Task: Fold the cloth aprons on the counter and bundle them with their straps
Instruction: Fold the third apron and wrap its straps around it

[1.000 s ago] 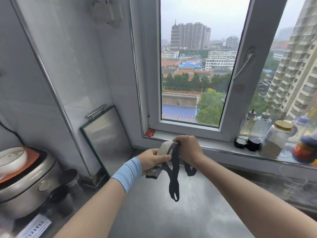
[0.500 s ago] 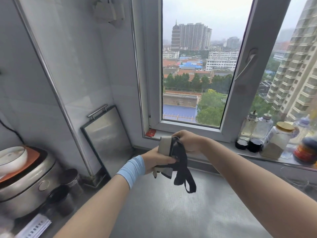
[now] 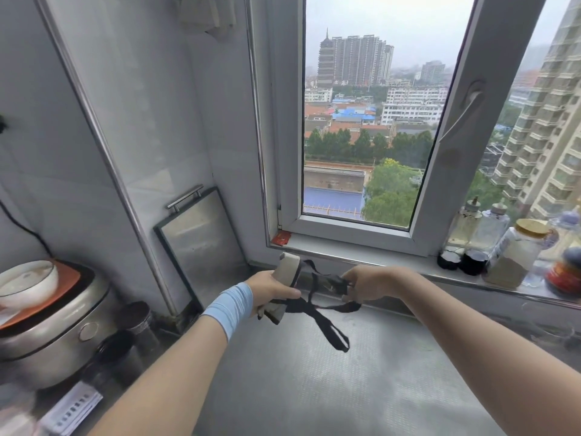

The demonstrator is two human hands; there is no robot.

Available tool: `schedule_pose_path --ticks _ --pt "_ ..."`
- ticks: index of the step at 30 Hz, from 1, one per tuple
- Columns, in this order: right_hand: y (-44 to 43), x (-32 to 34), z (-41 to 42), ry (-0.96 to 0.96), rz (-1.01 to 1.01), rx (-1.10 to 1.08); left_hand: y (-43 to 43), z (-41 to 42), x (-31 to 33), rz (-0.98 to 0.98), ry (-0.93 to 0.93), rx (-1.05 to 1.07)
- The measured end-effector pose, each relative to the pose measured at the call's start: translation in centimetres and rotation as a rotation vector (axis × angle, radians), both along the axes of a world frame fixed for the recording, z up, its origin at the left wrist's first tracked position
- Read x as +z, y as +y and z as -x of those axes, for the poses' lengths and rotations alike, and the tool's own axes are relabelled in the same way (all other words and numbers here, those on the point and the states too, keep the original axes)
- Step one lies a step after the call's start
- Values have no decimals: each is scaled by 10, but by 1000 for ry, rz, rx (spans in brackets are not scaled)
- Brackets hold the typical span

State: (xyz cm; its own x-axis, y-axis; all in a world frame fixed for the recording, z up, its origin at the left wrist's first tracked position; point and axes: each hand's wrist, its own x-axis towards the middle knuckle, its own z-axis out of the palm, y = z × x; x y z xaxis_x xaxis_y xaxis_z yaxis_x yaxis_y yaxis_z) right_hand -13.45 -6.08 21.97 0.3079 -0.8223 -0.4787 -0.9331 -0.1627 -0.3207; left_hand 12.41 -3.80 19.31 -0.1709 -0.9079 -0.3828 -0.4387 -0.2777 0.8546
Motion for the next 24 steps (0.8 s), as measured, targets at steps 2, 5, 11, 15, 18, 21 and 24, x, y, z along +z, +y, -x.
schedule_pose_path --ticks 2,5,11,15,18,21,24 --pt "-1 3 -14 -149 72 -88 -2 5 -2 27 -3 -6" --pt "-1 9 -36 -659 263 -294 -5 15 -2 51 -29 -86" --pt "-4 -1 -45 -621 117 -115 -5 26 4 97 -43 -140" --pt "-8 -7 -41 -729 75 -150 -4 21 4 96 1 -172" --pt "-8 -6 -34 -840 6 -213 -8 13 6 94 22 -152" --pt "-13 -5 -17 -758 -23 -282 -14 0 10 29 115 -68" --pt "-16 -13 0 -671 37 -381 -17 -9 10 -39 229 22"
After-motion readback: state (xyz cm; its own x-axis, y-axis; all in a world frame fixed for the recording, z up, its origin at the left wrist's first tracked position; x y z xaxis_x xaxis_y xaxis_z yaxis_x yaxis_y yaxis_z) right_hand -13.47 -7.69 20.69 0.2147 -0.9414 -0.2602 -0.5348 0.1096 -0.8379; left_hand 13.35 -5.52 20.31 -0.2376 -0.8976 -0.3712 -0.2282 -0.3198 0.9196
